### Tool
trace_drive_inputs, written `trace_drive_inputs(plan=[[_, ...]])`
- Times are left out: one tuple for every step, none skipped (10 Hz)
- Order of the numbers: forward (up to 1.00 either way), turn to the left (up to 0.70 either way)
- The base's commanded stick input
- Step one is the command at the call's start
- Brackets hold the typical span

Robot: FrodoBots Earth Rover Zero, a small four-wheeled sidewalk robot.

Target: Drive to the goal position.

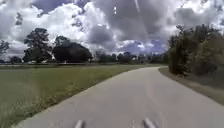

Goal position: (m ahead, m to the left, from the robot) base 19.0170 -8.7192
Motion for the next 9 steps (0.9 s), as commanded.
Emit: trace_drive_inputs(plan=[[0.7,0.0],[0.7,0.0],[0.7,0.0],[0.7,0.0],[0.7,0.0],[0.7,0.0],[0.7,0.0],[0.7,0.0],[0.7,0.0]])
